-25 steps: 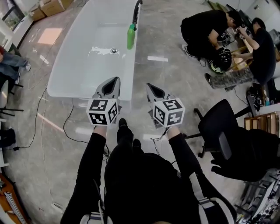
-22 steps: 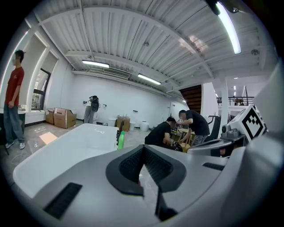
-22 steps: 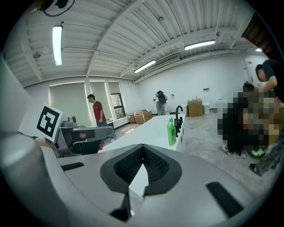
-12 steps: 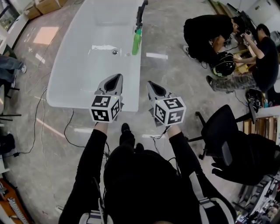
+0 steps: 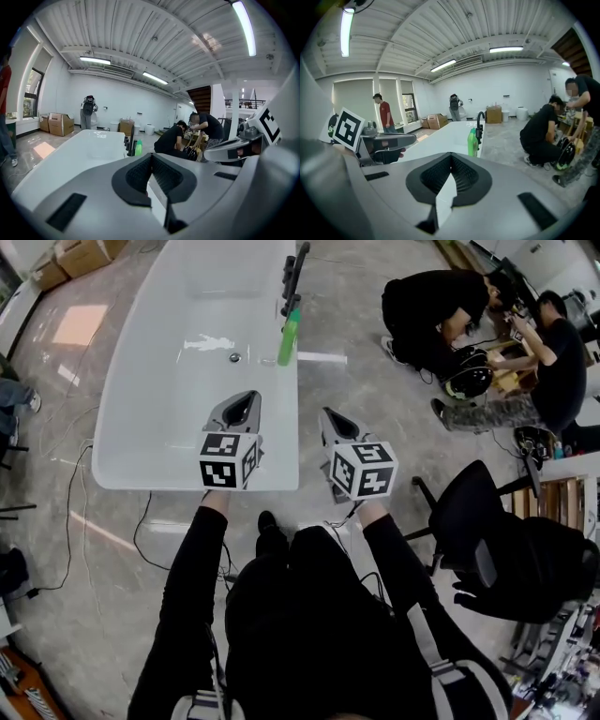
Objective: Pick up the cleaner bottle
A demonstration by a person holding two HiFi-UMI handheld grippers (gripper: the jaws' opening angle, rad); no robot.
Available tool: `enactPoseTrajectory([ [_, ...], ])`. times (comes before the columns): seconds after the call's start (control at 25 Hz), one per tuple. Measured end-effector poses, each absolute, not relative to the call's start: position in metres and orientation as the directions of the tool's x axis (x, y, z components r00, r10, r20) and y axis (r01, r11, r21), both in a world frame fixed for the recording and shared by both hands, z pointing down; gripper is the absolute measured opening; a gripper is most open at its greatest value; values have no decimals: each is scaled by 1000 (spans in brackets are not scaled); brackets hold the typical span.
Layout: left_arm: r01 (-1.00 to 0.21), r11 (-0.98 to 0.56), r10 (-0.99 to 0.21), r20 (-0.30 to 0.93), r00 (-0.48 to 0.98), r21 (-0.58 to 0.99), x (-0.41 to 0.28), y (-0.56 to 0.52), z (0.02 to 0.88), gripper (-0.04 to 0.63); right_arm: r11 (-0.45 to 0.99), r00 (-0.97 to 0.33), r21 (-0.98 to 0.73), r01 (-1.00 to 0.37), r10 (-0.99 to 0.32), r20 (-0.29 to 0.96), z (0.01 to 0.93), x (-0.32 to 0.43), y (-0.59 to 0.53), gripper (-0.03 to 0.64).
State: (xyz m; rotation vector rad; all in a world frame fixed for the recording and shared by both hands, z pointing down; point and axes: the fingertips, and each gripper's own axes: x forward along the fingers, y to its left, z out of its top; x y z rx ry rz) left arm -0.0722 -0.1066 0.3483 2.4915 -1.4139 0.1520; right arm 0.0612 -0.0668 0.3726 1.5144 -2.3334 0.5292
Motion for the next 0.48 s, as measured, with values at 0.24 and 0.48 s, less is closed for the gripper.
enactPoseTrajectory([
  [0.24, -853, -480, -823, 230, 519, 207, -80, -126, 362, 8, 360, -369, -110, -926, -806, 462, 375, 60, -80, 2],
  [0.48, -854, -476, -821, 241, 517, 212, -78, -140, 365, 8, 375, -372, -92, -922, -796, 477, 374, 60, -95, 2],
])
